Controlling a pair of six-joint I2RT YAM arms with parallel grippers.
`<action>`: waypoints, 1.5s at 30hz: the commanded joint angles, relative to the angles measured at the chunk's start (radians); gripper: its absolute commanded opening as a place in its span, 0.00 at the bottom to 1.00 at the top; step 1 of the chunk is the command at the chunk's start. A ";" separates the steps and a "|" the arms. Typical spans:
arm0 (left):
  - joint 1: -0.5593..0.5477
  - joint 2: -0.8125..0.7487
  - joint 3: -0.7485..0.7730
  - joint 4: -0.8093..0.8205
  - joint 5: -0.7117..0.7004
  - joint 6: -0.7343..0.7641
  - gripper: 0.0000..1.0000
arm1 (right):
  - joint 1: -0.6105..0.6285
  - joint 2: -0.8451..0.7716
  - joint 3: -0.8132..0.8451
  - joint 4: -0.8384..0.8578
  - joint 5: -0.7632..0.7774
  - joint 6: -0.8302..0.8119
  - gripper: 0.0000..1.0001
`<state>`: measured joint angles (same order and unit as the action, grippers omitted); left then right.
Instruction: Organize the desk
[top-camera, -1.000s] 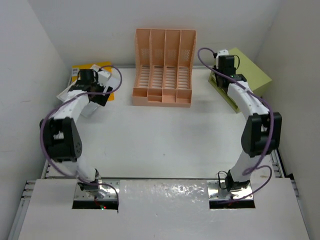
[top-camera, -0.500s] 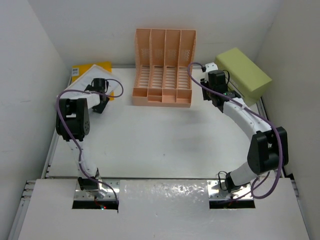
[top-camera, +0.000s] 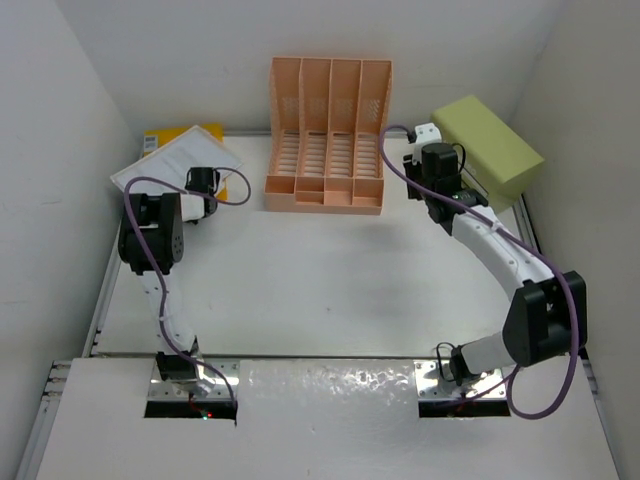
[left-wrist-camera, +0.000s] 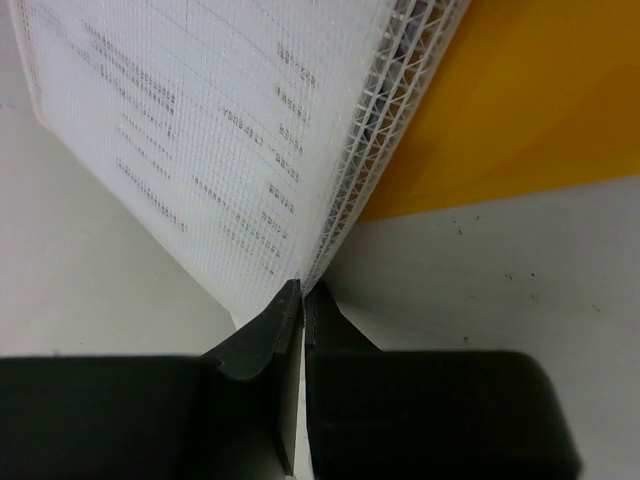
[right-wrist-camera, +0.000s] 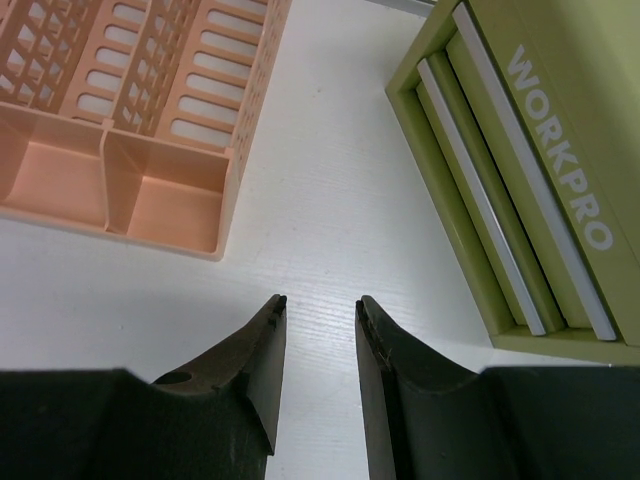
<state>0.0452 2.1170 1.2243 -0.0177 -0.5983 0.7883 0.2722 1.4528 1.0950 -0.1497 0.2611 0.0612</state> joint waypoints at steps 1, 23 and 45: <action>0.022 0.037 -0.034 -0.031 0.146 -0.021 0.00 | 0.009 -0.046 -0.014 0.050 0.004 0.009 0.33; 0.033 -0.678 -0.160 -0.485 0.729 -0.199 0.00 | 0.286 0.001 -0.178 0.547 -0.420 0.519 0.42; 0.022 -0.959 -0.362 -0.754 0.887 -0.089 0.00 | 0.585 0.765 0.379 0.667 -0.389 1.290 0.74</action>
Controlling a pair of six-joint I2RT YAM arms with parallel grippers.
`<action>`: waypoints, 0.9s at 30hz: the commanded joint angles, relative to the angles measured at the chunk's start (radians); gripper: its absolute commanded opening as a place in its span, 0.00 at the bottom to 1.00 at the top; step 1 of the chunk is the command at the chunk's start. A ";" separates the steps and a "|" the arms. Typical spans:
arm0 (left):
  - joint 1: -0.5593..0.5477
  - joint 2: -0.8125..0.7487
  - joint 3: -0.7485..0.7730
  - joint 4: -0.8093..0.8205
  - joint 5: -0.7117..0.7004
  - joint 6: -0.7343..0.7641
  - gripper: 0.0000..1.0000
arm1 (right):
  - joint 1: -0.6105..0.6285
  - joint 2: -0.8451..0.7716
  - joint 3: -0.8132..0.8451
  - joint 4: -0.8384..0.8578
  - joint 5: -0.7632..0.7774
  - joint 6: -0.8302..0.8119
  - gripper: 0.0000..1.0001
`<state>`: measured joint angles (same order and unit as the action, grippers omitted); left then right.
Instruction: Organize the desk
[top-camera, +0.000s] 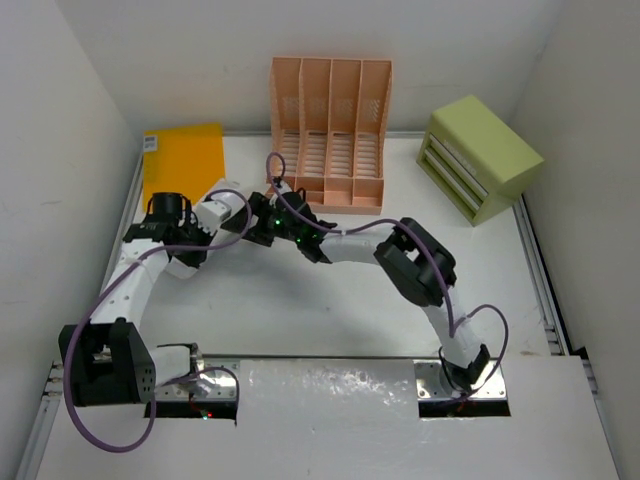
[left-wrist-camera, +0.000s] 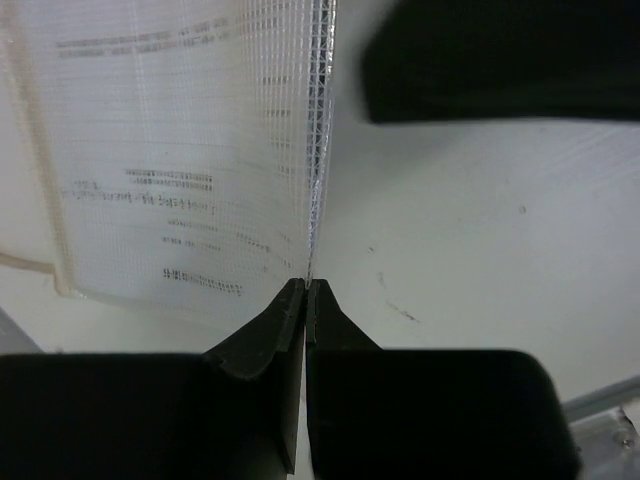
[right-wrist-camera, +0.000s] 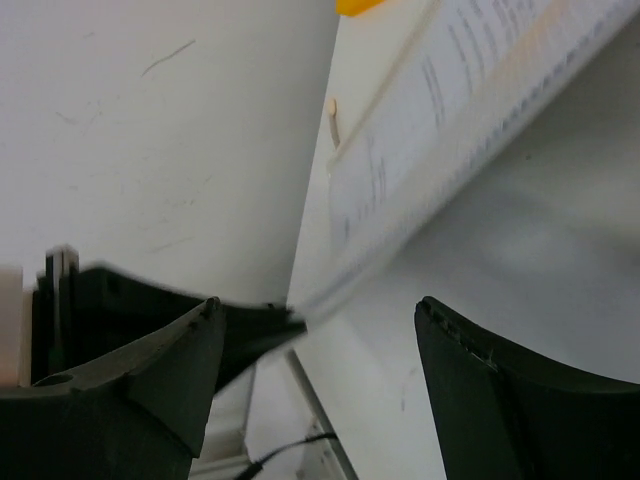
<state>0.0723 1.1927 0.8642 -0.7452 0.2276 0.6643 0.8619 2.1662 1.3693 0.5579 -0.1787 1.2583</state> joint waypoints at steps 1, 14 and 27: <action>-0.005 -0.038 -0.002 -0.032 0.068 0.038 0.00 | -0.003 0.073 0.126 -0.052 0.057 0.117 0.74; -0.014 -0.041 0.036 -0.158 0.240 0.144 0.00 | 0.008 0.359 0.471 -0.242 0.081 0.133 0.17; 0.142 -0.038 0.353 -0.379 0.377 0.166 1.00 | -0.003 0.082 0.266 -0.113 0.005 -0.360 0.00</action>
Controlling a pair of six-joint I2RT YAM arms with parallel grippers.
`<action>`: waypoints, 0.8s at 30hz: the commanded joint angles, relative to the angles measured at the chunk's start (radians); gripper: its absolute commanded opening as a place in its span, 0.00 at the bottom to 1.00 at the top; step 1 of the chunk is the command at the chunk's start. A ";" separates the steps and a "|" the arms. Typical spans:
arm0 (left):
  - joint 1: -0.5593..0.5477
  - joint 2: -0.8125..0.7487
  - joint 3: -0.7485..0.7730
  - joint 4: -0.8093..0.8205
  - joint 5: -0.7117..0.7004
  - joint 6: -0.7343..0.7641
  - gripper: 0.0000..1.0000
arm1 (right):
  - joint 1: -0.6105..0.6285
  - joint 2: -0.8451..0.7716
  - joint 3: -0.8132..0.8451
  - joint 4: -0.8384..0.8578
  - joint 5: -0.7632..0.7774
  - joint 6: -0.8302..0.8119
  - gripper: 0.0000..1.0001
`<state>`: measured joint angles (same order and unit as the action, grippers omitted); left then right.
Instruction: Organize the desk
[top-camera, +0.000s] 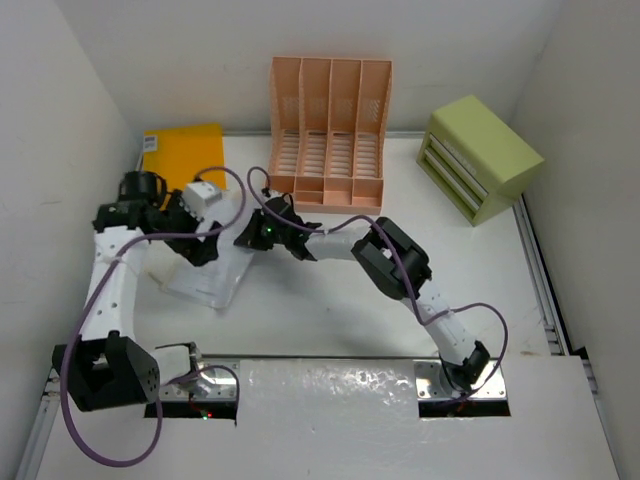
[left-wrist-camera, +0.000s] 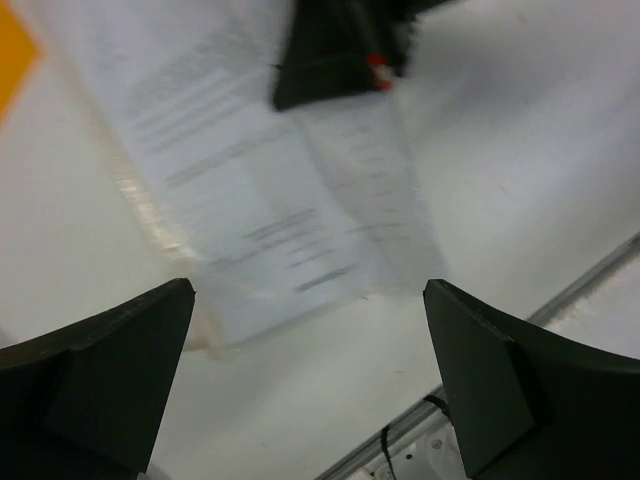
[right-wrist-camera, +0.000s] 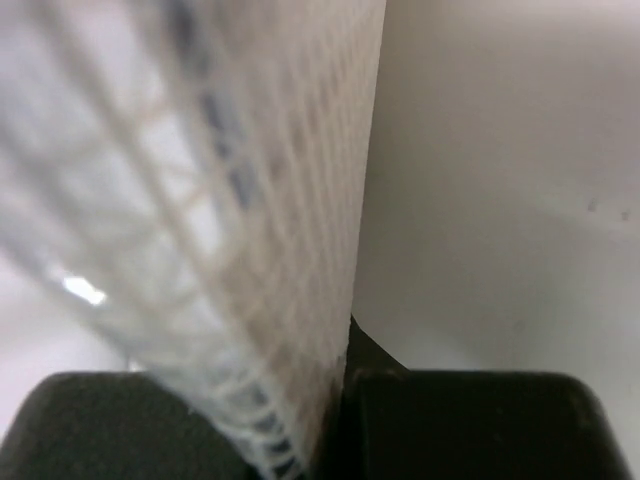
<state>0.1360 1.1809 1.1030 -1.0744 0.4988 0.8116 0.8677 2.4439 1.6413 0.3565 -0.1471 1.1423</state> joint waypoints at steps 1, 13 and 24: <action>0.123 -0.029 0.159 -0.036 0.109 0.006 1.00 | -0.013 -0.225 -0.018 0.091 -0.031 -0.278 0.00; 0.224 -0.014 0.209 0.182 0.187 -0.227 1.00 | -0.180 -0.807 -0.127 -0.181 -0.005 -0.763 0.00; 0.224 0.002 0.155 0.274 0.095 -0.287 1.00 | -0.342 -0.939 -0.207 -0.124 0.658 -1.095 0.00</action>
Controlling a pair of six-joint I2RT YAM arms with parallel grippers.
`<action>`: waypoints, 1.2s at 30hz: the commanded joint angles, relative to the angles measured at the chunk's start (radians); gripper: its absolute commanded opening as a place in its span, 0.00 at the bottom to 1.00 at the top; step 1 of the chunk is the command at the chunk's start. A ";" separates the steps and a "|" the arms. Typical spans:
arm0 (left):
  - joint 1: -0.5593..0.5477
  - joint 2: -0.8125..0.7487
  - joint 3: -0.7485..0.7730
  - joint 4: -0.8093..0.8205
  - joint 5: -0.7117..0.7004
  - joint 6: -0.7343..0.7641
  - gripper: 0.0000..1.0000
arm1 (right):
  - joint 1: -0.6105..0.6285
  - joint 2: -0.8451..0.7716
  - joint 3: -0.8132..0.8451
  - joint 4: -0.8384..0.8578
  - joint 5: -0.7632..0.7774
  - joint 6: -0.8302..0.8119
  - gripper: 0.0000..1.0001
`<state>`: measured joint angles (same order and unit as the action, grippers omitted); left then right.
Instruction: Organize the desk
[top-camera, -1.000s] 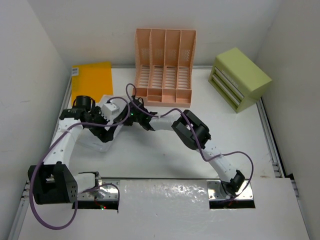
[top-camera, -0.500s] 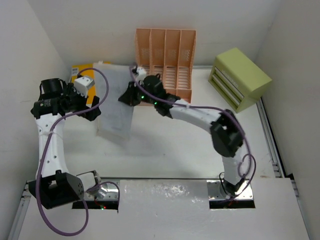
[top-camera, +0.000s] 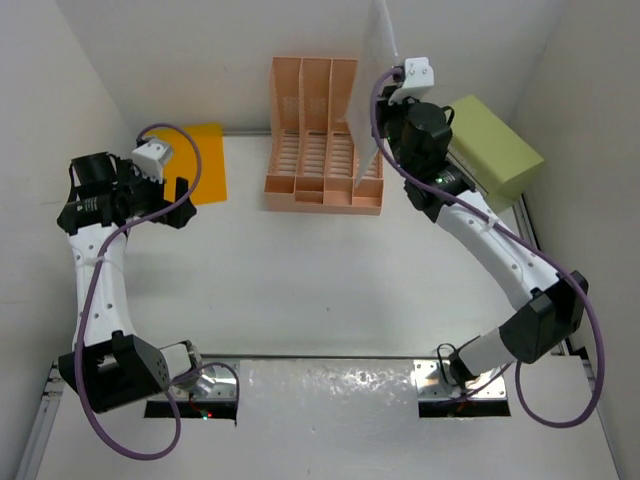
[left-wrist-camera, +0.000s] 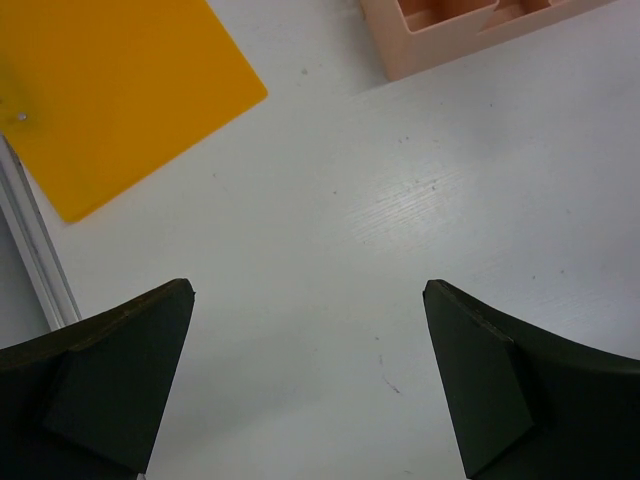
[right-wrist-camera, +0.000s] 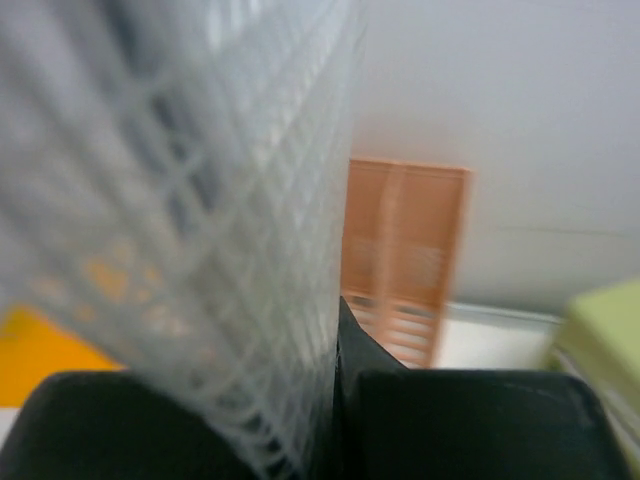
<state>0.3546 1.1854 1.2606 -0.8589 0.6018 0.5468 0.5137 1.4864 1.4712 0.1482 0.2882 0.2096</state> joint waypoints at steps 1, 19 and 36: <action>0.006 0.000 -0.003 0.063 -0.017 -0.022 1.00 | 0.011 0.023 -0.052 0.141 0.258 -0.188 0.00; 0.006 0.072 -0.066 0.136 -0.054 -0.015 1.00 | -0.055 0.385 0.050 0.537 0.305 -0.472 0.00; 0.006 0.135 -0.081 0.159 -0.076 -0.008 1.00 | -0.106 0.571 -0.032 0.772 0.034 -0.447 0.00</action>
<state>0.3550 1.3144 1.1816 -0.7376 0.5217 0.5369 0.4213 2.0468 1.4437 0.7658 0.4011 -0.2474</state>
